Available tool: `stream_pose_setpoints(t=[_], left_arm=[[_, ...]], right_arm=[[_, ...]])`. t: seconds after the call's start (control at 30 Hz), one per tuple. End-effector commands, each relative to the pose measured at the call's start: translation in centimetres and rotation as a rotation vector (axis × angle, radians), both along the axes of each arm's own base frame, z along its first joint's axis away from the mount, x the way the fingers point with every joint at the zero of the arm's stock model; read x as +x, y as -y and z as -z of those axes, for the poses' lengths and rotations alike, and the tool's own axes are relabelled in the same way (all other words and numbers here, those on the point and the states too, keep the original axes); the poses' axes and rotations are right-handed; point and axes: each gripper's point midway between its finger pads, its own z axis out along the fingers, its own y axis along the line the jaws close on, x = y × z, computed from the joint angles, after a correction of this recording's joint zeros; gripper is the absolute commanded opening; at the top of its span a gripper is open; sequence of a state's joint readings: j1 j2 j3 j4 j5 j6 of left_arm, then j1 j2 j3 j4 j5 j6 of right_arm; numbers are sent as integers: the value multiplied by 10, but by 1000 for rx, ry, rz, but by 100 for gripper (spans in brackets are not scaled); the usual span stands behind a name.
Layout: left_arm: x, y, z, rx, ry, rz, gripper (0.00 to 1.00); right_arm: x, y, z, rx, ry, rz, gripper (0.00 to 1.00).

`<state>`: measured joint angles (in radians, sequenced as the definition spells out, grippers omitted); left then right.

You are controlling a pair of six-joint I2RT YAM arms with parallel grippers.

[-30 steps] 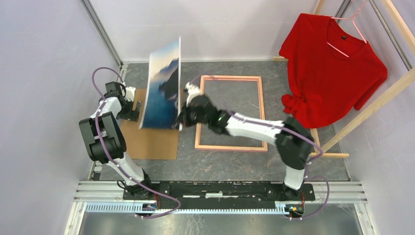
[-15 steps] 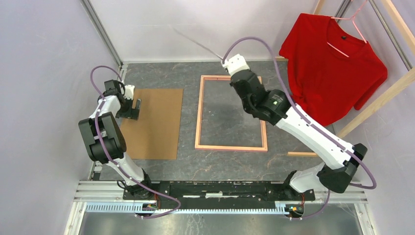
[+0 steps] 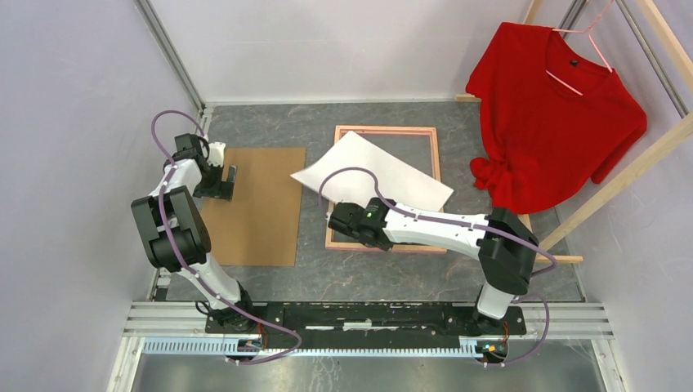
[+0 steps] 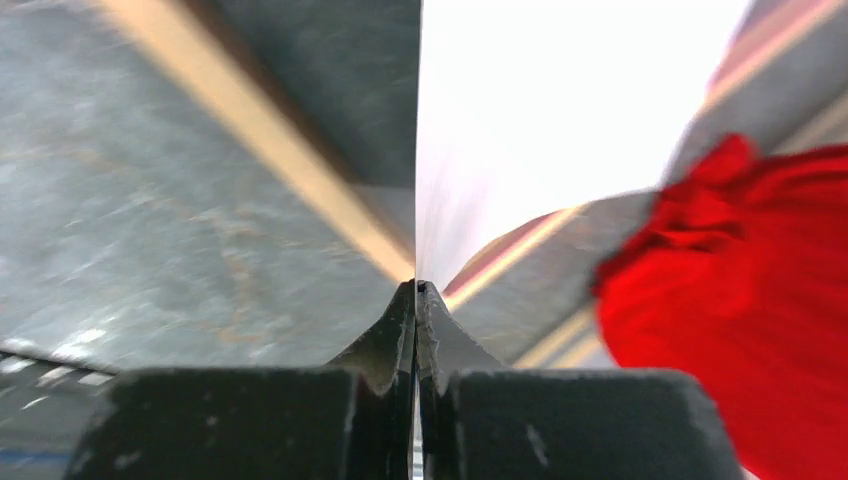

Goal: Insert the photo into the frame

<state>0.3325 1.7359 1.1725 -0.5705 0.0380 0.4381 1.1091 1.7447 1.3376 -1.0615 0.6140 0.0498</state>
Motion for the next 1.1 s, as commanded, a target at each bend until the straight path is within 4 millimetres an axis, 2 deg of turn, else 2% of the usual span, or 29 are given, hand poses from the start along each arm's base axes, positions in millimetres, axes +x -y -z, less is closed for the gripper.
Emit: stream_pose_setpoints(t=[0.0,0.2,0.23,0.33,0.43,0.5,0.67,0.8,1.07], left_arm=[[7,3,-7,-29,42,-16,100],[3,3,-1,-23,35,-12,100],[2,3,-1,-25,33,-11,100],[1,4,0,-27,31,-12,100],[0,3,0,-18,30,-7,100],[0,1,-1,-12,28,-8,100],[0,2,-2,-11,31,-7,100],[-1,1,-1,-7,25,-7,100],[-2,-1,-3,7,24,-3,100]], right_arm=[[-54,-42,24,320,-277,36,0],[-87,-97,32,500,-527,187,0],[-85,-105,30,529,-522,229,0],[-63,-115,21,643,-454,394,0],[-40,-109,20,723,-397,623,0],[-29,-114,19,806,-369,708,0],[-1,-130,8,976,-248,834,0],[13,-140,2,1042,-202,911,0],[33,-130,2,1077,-66,986,0]])
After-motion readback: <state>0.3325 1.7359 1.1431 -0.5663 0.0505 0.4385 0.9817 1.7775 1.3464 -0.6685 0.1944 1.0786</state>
